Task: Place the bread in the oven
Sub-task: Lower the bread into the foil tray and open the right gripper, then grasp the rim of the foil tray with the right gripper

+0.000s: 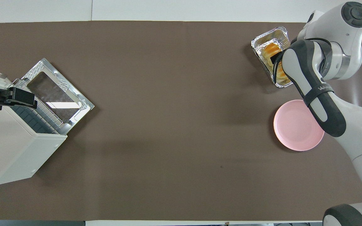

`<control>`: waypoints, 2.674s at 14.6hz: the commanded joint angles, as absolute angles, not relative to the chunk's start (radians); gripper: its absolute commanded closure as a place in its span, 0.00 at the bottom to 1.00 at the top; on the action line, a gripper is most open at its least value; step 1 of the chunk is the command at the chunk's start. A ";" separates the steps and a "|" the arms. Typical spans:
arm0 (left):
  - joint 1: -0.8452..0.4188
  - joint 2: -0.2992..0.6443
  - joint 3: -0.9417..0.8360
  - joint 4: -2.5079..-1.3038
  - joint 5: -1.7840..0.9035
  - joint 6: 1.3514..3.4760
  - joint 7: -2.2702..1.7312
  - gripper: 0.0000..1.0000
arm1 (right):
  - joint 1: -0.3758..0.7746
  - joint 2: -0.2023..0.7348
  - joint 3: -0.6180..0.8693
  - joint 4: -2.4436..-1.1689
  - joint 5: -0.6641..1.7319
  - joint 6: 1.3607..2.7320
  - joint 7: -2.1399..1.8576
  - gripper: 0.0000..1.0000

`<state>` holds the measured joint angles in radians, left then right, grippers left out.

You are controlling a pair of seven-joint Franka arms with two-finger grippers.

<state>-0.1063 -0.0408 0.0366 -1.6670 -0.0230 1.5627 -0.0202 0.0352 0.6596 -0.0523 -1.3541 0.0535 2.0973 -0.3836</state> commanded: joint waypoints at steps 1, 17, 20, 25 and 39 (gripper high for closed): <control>-0.107 -0.046 0.040 -1.664 -0.017 1.559 -0.026 0.00 | 0.037 0.592 -0.052 -1.385 0.064 2.043 -0.370 0.00; -0.107 -0.044 0.040 -1.664 -0.017 1.559 -0.026 0.00 | -0.060 0.741 -0.040 -1.216 0.103 2.006 -0.569 0.00; -0.107 -0.044 0.040 -1.664 -0.017 1.559 -0.026 0.00 | -0.116 0.802 0.014 -1.126 0.101 1.964 -0.641 0.00; -0.107 -0.044 0.040 -1.664 -0.017 1.563 -0.026 0.00 | -0.124 0.839 0.020 -1.078 0.101 1.934 -0.669 0.00; -0.106 -0.049 0.044 -1.671 -0.015 1.563 -0.060 0.00 | -0.124 0.845 0.018 -1.091 0.100 1.940 -0.698 0.50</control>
